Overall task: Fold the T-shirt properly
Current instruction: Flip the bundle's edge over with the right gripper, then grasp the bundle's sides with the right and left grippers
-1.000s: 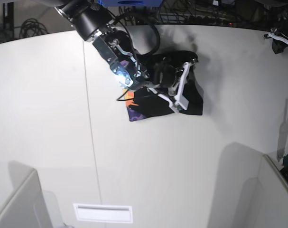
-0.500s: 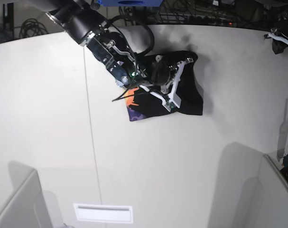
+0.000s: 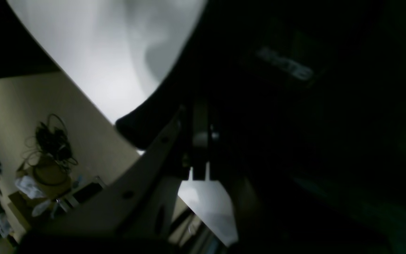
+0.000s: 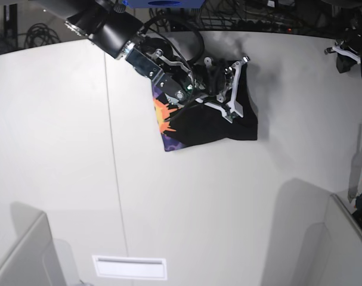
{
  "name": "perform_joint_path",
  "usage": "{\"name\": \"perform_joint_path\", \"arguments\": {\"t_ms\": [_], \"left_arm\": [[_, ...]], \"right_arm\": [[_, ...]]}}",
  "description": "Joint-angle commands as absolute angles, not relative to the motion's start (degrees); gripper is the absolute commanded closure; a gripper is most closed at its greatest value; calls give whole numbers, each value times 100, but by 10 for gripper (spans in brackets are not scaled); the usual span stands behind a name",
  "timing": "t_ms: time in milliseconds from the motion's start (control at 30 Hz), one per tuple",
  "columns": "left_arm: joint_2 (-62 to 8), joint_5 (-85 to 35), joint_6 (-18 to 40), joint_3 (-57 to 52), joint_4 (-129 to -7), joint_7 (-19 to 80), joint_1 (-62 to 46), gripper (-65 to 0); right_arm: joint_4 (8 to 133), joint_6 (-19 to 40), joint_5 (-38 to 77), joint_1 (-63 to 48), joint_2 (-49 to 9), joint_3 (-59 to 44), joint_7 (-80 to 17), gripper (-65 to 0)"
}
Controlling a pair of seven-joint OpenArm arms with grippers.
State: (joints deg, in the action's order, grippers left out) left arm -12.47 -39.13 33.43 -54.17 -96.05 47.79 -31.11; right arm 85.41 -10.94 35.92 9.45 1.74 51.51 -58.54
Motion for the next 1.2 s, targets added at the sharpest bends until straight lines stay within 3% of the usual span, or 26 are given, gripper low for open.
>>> {"name": "perform_joint_path", "arguments": {"t_ms": [0, 233, 433, 500, 600, 667, 867, 1000, 1167], "left_arm": [[-1323, -3996, 3380, -5402, -9710, 4681, -3143, 0], [-1235, -4004, 3380, -4866, -10220, 4681, -3152, 0], [-989, -4980, 3495, -4831, -10791, 4866, -3187, 0], [-998, -5516, 3600, -4796, -10721, 5270, -3125, -148], [-980, -6079, 3626, -4673, -10607, 5798, -2782, -481], [-963, -6185, 3626, -4497, -10484, 5868, -2615, -642], [-655, -5956, 3574, -3758, -10176, 5877, -2105, -650], [-391, -5552, 3565, -3284, -9947, 5877, -1851, -650], [-119, -4989, 3407, -3073, -9402, 5886, -1552, -596]], "right_arm": [[8664, -1051, 3679, 1033, 312, 5147, -5833, 0], [9895, -1077, 3705, 998, 22, 4954, -5938, 0], [11477, -1059, 3697, 426, -127, 3415, -6554, 0], [11582, -1059, 3758, 374, -409, 3143, -6466, 0], [11565, -1051, 4075, 189, -919, 2800, -5851, 0], [11565, -1051, 4268, 40, -1235, 2642, -5332, 0], [11565, -1051, 4479, -435, -1930, 2273, -4233, 0], [11565, -1042, 4479, -629, -2018, 2000, -4207, 0], [11565, -1042, 4479, -760, -2088, 1859, -4163, 0]]}}
